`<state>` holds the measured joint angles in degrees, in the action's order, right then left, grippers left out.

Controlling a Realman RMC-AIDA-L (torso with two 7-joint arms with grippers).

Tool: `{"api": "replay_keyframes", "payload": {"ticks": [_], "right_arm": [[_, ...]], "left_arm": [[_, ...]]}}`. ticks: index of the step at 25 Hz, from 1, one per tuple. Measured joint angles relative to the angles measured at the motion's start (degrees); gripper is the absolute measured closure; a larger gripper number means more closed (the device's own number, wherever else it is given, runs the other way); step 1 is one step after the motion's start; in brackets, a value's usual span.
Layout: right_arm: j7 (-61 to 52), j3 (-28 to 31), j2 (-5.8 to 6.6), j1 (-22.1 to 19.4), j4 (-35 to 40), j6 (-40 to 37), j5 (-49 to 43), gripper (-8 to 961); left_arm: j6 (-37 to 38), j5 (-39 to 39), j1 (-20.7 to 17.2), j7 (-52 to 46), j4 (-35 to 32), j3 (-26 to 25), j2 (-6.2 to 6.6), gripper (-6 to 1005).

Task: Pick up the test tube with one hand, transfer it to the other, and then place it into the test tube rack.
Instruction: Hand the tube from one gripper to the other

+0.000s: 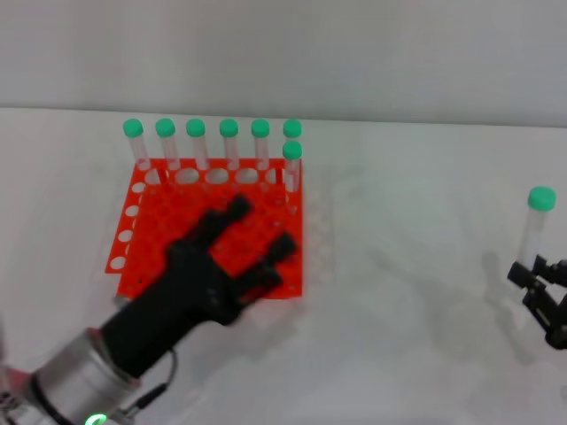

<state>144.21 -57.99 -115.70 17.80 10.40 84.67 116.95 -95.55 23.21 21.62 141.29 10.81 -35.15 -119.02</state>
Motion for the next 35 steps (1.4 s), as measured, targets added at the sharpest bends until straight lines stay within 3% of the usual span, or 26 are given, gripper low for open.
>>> {"api": "replay_keyframes", "payload": {"ticks": [6, 11, 17, 25, 30, 35], "right_arm": [[-0.59, -5.77, -0.35, 1.27, -2.02, 3.25, -0.29, 763], [-0.89, -13.19, -0.46, 2.31, -2.14, 6.59, -0.04, 763], [-1.08, -17.92, -0.49, 3.2, -1.38, 7.73, 0.16, 762], [-1.16, -18.45, -0.47, 3.73, -1.29, 7.78, 0.08, 763], [-1.19, -18.48, -0.31, 3.73, -0.82, 7.44, -0.18, 763], [-1.08, -18.47, -0.22, 3.76, -0.69, 6.71, -0.22, 762]], "left_arm": [[3.24, -8.35, 3.53, -0.05, 1.77, 0.0, -0.31, 124], [8.14, -10.98, 4.25, 0.04, 5.47, 0.0, -0.37, 131], [14.89, -15.17, 5.7, 0.0, 10.59, -0.01, -0.42, 146], [23.86, -18.03, 7.65, -0.54, 15.4, -0.18, -0.47, 166], [25.68, -18.07, 8.07, -0.04, 16.29, -0.34, -0.48, 178], [25.61, -18.12, 8.33, -0.02, 17.06, -0.24, -0.53, 307]]}}
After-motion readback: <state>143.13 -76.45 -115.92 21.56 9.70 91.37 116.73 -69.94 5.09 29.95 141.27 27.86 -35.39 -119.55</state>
